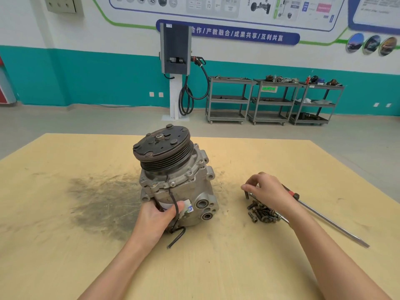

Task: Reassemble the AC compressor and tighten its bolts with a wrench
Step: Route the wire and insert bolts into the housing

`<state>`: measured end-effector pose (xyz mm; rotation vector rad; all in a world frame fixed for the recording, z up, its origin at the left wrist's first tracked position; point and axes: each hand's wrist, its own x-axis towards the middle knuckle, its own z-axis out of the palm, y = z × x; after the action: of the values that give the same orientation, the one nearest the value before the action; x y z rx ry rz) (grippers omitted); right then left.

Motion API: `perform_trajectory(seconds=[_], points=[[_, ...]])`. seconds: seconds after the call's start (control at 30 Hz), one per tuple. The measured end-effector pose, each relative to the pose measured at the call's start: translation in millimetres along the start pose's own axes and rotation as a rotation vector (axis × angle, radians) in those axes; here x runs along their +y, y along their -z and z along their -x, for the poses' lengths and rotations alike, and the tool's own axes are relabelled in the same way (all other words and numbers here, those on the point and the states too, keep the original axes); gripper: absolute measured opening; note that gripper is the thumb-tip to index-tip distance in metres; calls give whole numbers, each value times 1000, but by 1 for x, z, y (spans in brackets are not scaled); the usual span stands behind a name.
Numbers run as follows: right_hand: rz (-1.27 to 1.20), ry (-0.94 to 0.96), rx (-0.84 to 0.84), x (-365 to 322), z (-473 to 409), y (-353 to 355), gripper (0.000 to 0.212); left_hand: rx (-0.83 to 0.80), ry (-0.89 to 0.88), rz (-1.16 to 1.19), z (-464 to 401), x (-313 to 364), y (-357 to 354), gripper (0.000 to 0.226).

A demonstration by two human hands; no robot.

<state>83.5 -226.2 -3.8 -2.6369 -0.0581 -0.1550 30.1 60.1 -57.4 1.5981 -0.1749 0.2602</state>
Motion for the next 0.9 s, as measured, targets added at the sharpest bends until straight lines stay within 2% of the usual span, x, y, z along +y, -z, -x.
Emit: perform_trajectory(seconds=[0.07, 0.1, 0.13, 0.17, 0.23, 0.3, 0.33, 0.43, 0.57, 0.63, 0.8, 0.9], points=[[58, -1, -70, 2, -3, -3, 17, 5, 6, -18, -1, 0, 0, 19], [88, -3, -89, 3, -3, -5, 17, 3, 15, -21, -1, 2, 0, 10], [122, -3, -95, 4, -4, -7, 18, -1, 7, -49, -3, -3, 0, 9], [153, -2, -90, 5, -3, -8, 18, 5, 7, -51, -2, 0, 0, 15], [140, -9, -56, 10, -1, -5, 21, 8, 20, -48, -2, 1, 0, 9], [66, -14, 10, 17, 6, 4, 27, 9, 0, -39, -2, 2, -1, 23], [51, -3, 44, 21, 11, 8, 31, 9, -4, -43, -3, -1, -1, 23], [120, 32, 13, 37, 29, 15, 49, 11, 1, -57, -2, -1, 0, 7], [142, 121, -176, 46, 57, 6, 81, 7, -2, -90, -4, -5, 2, 20], [170, 172, -200, 47, 66, -2, 75, 7, 8, -88, -4, -5, 1, 13], [45, 207, 63, 44, 73, -6, 25, 13, -19, -66, -4, -4, 0, 10], [67, 194, 32, 36, 73, -10, 21, 18, -16, -63, -3, -3, -1, 11]])
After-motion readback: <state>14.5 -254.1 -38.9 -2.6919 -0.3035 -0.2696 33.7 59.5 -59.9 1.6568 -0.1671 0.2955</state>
